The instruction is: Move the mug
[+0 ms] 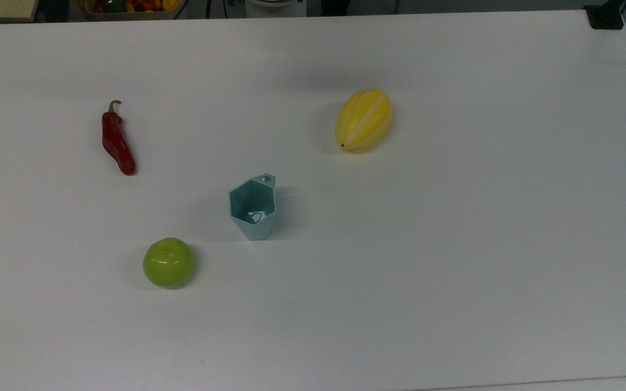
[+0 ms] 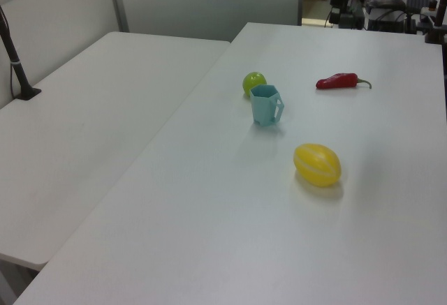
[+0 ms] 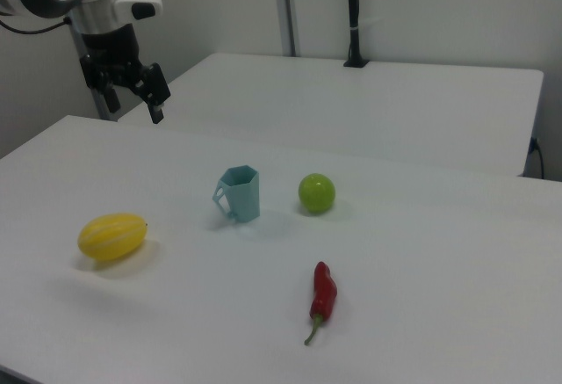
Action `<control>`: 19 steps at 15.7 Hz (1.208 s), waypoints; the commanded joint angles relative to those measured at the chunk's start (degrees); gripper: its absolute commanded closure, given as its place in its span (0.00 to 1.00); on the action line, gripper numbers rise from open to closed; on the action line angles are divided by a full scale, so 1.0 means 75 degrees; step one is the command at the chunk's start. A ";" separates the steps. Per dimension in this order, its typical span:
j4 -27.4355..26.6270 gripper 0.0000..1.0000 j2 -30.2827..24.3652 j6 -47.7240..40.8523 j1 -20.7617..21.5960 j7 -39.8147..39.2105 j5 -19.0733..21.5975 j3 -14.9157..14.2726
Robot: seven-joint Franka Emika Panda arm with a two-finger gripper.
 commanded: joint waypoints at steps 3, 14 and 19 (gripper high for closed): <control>-0.0159 0.00 -0.0098 0.0119 0.0127 -0.0094 0.0096 -0.0083; 0.1071 0.00 0.1483 0.0213 0.0115 0.0527 -0.0326 -0.0083; 0.1072 0.00 0.2057 0.0797 0.0162 0.1637 -0.0653 -0.0083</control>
